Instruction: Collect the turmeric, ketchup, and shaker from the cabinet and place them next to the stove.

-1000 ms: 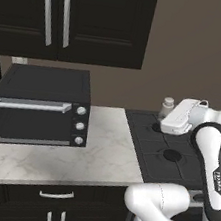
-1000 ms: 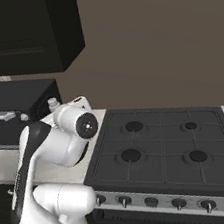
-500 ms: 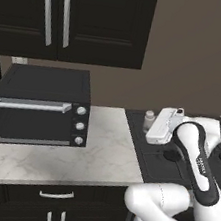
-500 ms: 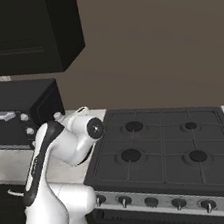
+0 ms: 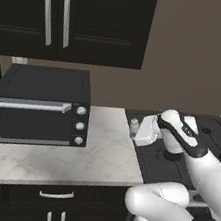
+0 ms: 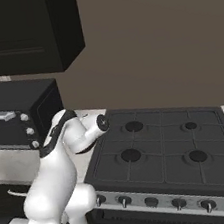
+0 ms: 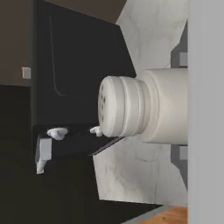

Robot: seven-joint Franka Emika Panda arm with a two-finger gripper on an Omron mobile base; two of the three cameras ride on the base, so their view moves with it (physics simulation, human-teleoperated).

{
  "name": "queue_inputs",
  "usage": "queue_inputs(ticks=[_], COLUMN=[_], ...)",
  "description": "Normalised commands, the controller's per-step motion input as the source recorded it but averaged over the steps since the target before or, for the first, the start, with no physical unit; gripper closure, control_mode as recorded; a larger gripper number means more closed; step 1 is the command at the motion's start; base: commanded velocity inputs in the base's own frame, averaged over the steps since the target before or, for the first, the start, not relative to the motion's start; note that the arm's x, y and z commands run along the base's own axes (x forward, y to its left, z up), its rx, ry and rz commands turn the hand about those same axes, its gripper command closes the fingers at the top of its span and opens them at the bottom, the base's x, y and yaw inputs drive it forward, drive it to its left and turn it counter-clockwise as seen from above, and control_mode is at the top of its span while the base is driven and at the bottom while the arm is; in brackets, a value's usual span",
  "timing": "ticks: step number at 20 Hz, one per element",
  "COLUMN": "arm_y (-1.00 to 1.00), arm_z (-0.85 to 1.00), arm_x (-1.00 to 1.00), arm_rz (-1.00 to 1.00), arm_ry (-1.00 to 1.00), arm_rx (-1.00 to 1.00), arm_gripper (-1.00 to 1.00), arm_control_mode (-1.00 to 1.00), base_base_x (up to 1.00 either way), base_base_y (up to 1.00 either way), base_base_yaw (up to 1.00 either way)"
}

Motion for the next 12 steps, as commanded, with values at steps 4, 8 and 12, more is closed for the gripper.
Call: queue_inputs(ticks=[4,8,12], arm_y=[0.00,0.00,0.00], arm_z=[-0.27,-0.42,-0.49], arm_x=[0.45,0.34,0.27], arm_rz=[0.09,0.11,0.09], arm_ry=[-0.02,-0.08,-0.08], arm_rx=[0.02,0.00,0.05], arm_gripper=[1.00,1.00,1.00], arm_control_mode=[-1.00,-1.00,-1.00], base_base_x=[0.00,0.00,0.00], base_base_y=[0.00,0.00,0.00], base_base_yaw=[0.00,0.00,0.00])
